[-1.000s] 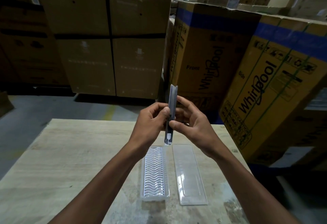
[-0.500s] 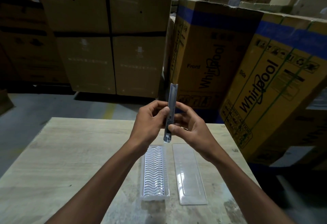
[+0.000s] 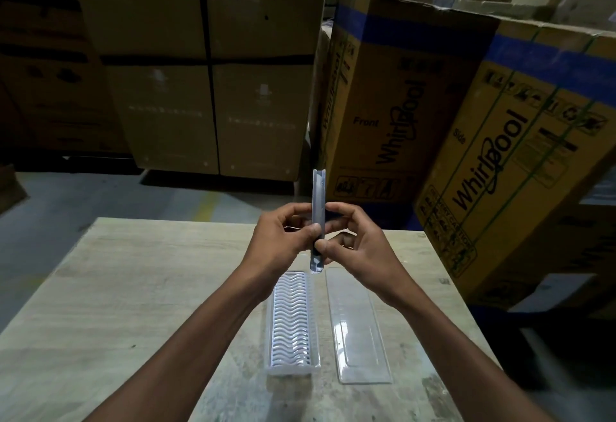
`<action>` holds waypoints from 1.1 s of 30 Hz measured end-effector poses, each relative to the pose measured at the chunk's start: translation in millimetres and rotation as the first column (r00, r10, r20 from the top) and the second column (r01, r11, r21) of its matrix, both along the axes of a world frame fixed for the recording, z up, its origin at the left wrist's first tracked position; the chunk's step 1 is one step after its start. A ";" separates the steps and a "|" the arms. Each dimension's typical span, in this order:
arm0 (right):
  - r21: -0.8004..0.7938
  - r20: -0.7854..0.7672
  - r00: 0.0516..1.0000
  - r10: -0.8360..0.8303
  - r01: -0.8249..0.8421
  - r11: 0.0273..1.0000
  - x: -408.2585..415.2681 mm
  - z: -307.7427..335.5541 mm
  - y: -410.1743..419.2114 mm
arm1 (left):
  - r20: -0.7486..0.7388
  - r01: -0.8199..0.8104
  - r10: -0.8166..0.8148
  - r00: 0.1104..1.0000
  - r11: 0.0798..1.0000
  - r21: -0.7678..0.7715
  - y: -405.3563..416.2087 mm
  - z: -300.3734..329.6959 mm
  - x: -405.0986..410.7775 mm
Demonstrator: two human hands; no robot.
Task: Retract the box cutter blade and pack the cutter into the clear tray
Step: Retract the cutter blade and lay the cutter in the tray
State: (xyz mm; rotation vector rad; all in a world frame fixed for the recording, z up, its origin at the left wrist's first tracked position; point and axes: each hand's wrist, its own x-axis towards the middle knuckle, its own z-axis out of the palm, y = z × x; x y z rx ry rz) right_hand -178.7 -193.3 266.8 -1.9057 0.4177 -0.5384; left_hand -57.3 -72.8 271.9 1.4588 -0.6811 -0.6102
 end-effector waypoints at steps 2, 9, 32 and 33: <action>-0.018 -0.038 0.999 -0.024 0.023 1.000 0.6 -5.6 -1.1 | -0.036 -0.022 0.022 0.999 1.000 0.006 -2.7 -9.4 2.2; -0.038 -0.108 0.983 -0.148 0.145 0.989 -10.3 -29.0 -12.6 | -0.135 -0.112 0.146 0.980 0.967 0.230 -13.4 -78.8 10.3; 0.120 -0.198 0.961 -0.192 0.218 0.968 -41.4 -74.2 -30.8 | 0.356 -0.182 -0.144 0.923 0.653 0.735 -27.5 -219.2 -5.6; 0.122 -0.203 0.960 -0.192 0.220 0.968 -42.0 -75.9 -31.8 | 0.362 -0.183 -0.153 0.920 0.648 0.739 -28.9 -221.4 -5.3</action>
